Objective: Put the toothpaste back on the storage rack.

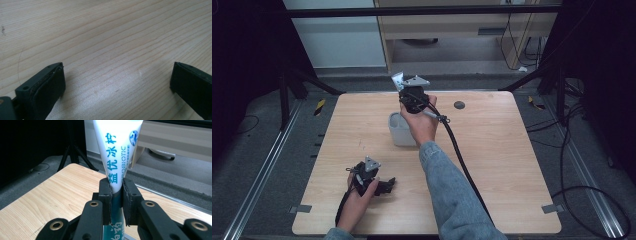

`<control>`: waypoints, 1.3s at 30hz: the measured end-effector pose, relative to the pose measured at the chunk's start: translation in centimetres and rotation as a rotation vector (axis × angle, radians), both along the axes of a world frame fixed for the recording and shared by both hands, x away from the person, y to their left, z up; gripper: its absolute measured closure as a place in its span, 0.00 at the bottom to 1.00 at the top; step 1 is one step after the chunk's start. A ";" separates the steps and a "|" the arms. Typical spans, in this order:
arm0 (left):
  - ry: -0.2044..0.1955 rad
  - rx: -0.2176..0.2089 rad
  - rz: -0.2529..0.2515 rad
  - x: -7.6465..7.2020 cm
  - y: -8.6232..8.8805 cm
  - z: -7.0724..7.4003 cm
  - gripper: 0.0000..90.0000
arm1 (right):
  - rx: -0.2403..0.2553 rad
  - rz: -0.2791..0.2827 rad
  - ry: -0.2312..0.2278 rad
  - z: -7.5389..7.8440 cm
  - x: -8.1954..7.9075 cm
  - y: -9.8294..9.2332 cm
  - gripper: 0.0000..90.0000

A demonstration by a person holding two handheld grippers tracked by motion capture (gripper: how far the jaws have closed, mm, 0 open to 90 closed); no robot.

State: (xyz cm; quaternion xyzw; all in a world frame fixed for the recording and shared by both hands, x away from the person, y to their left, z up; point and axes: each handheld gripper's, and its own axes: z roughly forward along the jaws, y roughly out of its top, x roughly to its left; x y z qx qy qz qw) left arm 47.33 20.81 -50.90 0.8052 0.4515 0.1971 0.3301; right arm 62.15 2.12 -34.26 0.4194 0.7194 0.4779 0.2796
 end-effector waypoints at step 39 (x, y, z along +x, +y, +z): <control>-0.001 -0.005 -0.002 0.0 -0.1 0.0 0.00 | -0.055 0.029 0.076 -0.9 -0.9 -0.9 0.88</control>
